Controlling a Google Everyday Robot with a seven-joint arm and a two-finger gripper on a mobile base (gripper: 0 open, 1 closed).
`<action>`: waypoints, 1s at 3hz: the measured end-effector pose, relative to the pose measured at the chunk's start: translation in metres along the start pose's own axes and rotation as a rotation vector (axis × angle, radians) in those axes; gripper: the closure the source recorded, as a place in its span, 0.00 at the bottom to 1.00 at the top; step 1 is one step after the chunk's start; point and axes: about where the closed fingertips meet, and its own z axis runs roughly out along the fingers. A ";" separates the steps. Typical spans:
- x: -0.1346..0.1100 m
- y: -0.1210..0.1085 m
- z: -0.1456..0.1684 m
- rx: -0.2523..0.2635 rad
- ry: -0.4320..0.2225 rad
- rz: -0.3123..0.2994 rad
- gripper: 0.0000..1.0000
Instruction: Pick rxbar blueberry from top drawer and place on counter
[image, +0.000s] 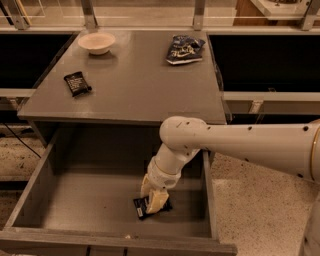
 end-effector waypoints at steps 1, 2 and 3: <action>0.000 0.000 0.000 0.000 0.000 0.000 0.95; 0.000 0.000 0.000 0.000 0.000 0.000 1.00; -0.001 0.000 -0.004 0.000 0.001 0.002 1.00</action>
Offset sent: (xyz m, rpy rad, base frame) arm 0.0000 0.0000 0.0000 0.0000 0.0000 0.0000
